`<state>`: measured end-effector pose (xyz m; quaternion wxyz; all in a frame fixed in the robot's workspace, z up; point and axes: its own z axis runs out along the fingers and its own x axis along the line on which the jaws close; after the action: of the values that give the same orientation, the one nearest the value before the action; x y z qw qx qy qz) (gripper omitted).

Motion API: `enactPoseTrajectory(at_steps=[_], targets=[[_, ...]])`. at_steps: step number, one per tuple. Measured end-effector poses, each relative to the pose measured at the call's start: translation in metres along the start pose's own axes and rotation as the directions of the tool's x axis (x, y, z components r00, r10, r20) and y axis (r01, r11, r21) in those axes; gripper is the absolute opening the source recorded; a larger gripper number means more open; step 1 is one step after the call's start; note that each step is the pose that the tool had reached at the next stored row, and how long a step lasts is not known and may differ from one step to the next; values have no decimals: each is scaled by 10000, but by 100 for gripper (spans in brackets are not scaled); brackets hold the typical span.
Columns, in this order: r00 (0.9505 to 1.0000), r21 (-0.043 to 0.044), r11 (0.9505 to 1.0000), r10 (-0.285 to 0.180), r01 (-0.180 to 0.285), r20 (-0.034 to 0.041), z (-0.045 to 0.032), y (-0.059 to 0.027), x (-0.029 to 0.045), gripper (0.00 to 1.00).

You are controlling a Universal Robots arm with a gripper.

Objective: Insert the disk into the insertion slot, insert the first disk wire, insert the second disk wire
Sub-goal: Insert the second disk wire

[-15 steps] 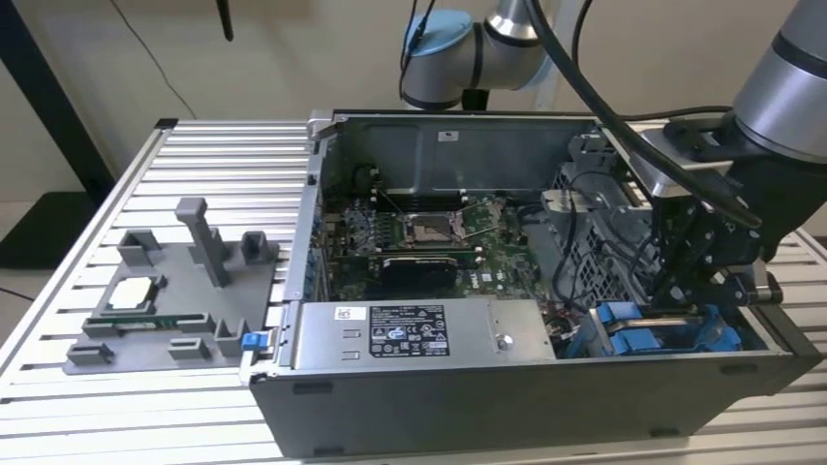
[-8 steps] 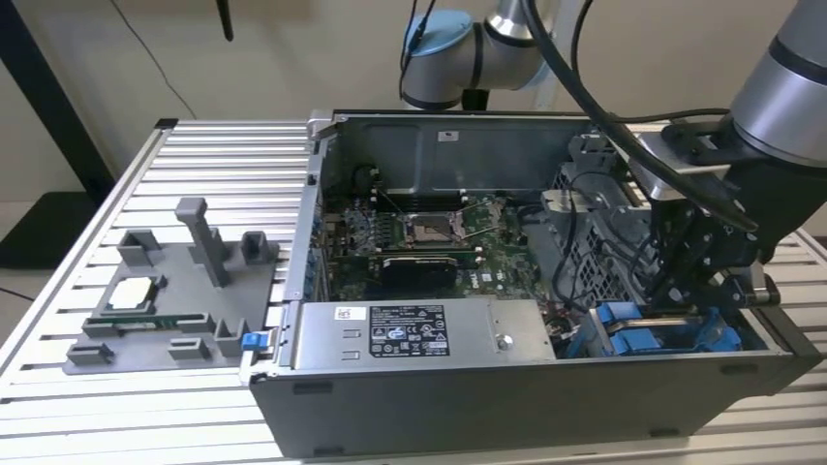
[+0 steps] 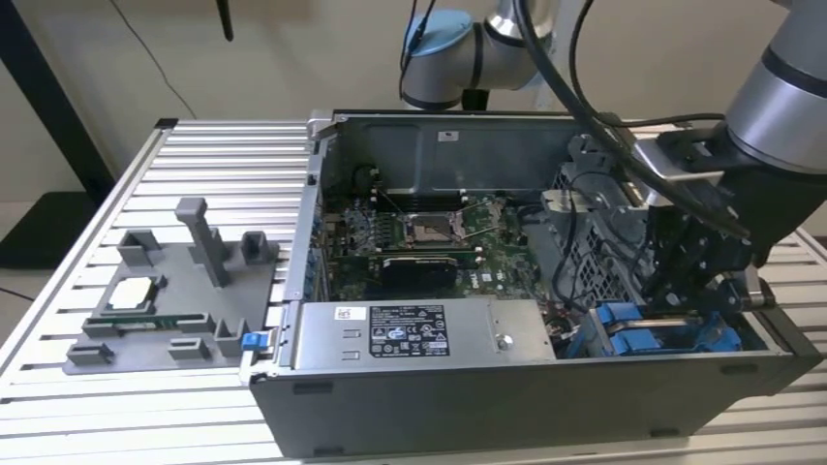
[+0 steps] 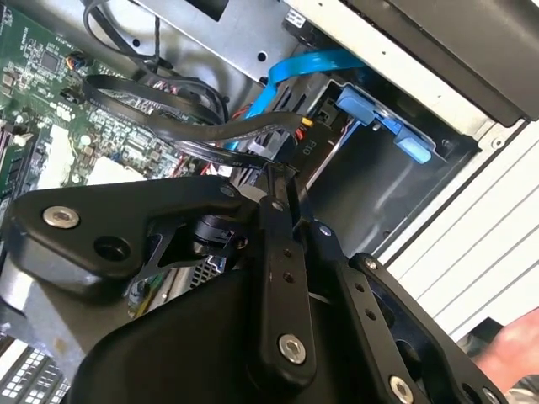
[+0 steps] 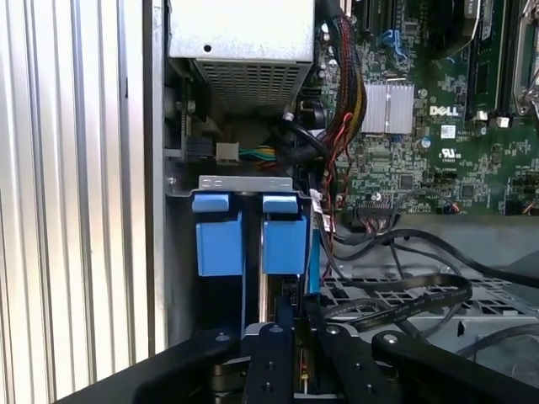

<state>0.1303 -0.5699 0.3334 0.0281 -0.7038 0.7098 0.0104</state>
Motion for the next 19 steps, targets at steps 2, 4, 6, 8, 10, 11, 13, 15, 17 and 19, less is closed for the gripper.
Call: enactPoseTrajectory(at_steps=[2,4,6,8,10,11,13,15,17,19], targets=[[10000,1,10000,1,-1,-1,-66,-2,-3,100],[10000,1,10000,0,0,-10,-154,-4,-7,100],[10000,1,10000,0,0,-12,-245,-6,-12,100],[10000,1,10000,-1,1,-11,-335,-9,-18,100],[10000,1,10000,-1,1,-12,-426,-11,-22,100],[10000,1,10000,0,0,-12,-474,-12,-25,100],[10000,1,10000,-1,1,-12,-562,-14,-30,100],[10000,1,10000,-1,1,-11,-591,-15,-31,100],[10000,1,10000,0,0,-10,-592,-15,-31,100],[10000,1,10000,0,0,-11,-593,-15,-31,100]])
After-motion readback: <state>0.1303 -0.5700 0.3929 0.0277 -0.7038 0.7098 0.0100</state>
